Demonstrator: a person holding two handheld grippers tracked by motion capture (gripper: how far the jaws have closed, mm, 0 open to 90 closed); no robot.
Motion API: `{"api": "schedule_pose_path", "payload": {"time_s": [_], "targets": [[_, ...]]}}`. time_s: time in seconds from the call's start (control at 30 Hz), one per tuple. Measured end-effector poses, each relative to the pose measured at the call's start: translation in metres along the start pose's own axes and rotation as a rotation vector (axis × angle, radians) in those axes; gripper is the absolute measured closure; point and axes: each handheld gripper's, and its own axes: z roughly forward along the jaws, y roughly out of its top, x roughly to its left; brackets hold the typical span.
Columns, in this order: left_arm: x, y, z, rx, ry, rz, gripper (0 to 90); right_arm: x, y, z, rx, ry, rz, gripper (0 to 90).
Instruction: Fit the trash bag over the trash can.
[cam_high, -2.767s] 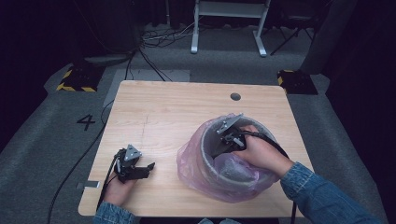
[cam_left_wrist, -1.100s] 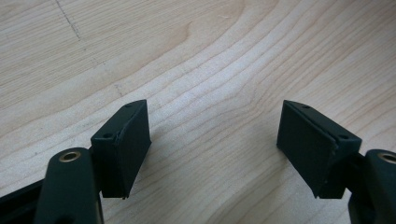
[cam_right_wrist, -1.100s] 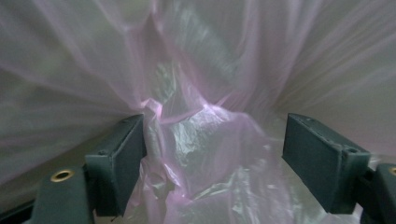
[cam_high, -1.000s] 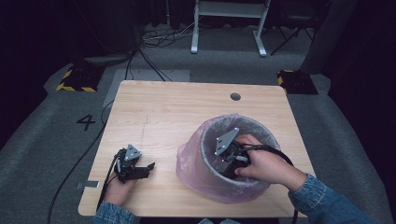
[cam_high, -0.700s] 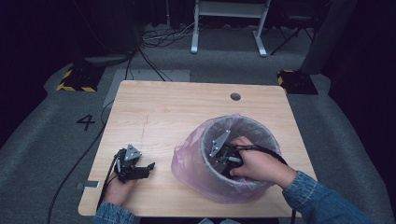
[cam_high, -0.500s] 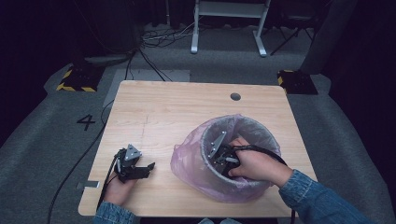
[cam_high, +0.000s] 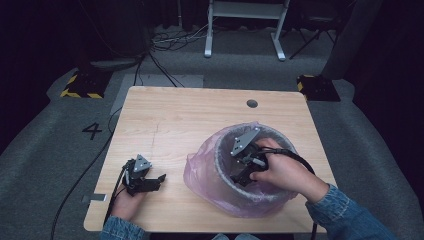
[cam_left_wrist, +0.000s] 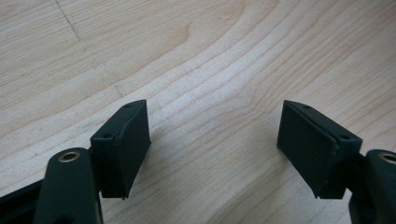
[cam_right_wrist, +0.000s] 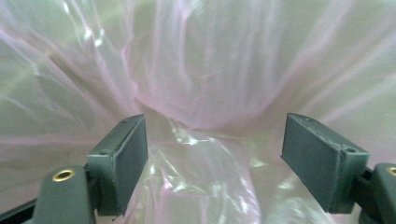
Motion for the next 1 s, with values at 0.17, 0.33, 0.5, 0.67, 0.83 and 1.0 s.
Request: {"api": "schedule_pose_path", "payload": {"time_s": [0.17, 0.33, 0.5, 0.67, 0.83, 1.0], "targets": [[0.000, 0.000, 0.000, 0.001, 0.001, 0.001, 25.3, -0.003, 0.003, -0.022, -0.108, -0.021, 0.021, 24.4], [0.000, 0.000, 0.000, 0.001, 0.001, 0.000, 25.3, -0.008, 0.004, -0.048, -0.223, -0.057, 0.065, 25.1], [0.000, 0.000, 0.000, 0.001, 0.000, -0.001, 25.3, -0.017, -0.002, -0.070, -0.302, -0.146, 0.127, 25.9], [0.000, 0.000, 0.000, 0.000, 0.001, 0.000, 25.3, -0.025, -0.013, -0.092, -0.371, -0.214, 0.187, 26.0], [0.000, 0.000, 0.000, 0.001, 0.001, 0.000, 25.3, -0.032, -0.028, -0.110, -0.393, -0.257, 0.221, 26.0], [0.000, 0.000, 0.000, 0.001, 0.000, 0.000, 25.3, -0.035, -0.045, -0.123, -0.396, -0.284, 0.252, 26.0]]}}
